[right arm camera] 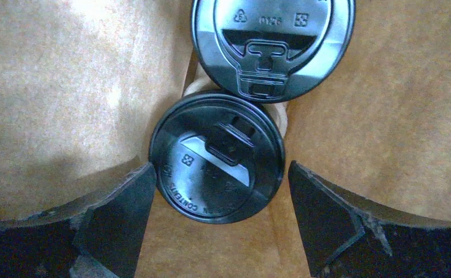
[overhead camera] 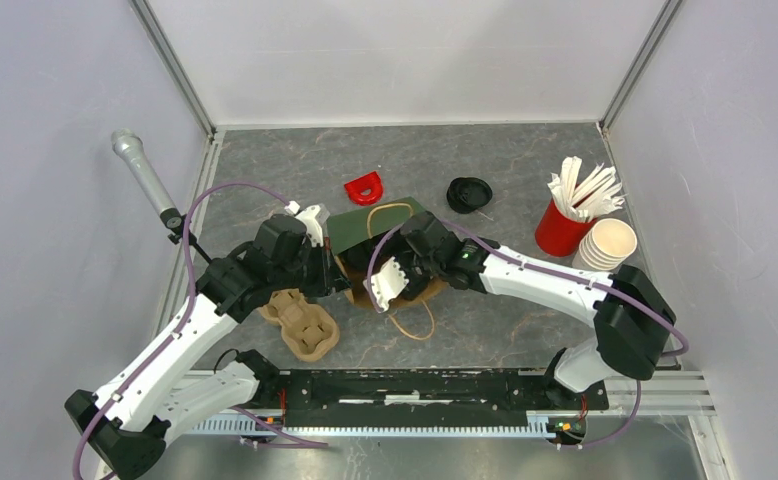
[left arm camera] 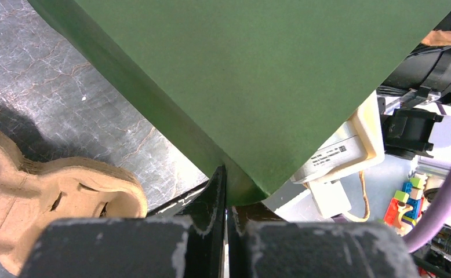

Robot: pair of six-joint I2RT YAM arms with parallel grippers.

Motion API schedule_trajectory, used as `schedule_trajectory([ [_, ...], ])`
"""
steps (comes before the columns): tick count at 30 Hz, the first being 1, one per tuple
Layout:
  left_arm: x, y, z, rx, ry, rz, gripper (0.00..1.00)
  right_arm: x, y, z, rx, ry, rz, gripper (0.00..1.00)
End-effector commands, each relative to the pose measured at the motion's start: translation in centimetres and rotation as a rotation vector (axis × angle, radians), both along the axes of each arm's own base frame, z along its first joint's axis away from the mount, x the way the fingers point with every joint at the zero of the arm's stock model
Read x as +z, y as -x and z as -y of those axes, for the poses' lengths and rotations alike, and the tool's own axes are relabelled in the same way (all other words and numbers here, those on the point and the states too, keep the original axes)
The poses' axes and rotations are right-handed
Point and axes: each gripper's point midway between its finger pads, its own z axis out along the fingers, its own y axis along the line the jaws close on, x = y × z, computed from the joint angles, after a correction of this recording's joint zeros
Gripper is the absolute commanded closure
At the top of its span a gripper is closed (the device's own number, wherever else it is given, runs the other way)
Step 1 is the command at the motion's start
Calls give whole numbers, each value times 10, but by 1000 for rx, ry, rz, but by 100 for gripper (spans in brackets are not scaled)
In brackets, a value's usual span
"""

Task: Pack the takeout coffee

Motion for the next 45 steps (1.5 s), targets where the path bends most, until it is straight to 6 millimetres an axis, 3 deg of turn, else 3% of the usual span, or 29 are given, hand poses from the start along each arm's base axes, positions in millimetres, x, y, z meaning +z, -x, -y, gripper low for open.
schedule_trajectory([
  [1, 20, -2, 7, -5, 52, 26, 98, 32, -4, -6, -13, -78, 62, 10],
  [12, 19, -1, 7, -3, 55, 27, 98, 44, -3, 0, -37, -97, 66, 13],
  [21, 19, -1, 7, -4, 57, 24, 98, 50, 11, 10, -45, -132, 29, 19],
  [23, 19, -1, 7, -5, 57, 23, 98, 48, 12, 11, -54, -138, 18, 24],
  [27, 19, 0, 8, -6, 60, 20, 98, 43, 18, 7, -38, -148, -15, 43],
  [33, 20, 0, 8, -8, 65, 18, 98, 37, 16, -3, -29, -166, -32, 59],
  [45, 19, 3, 9, -13, 70, 13, 98, 22, 2, -12, -59, -205, -1, 81],
])
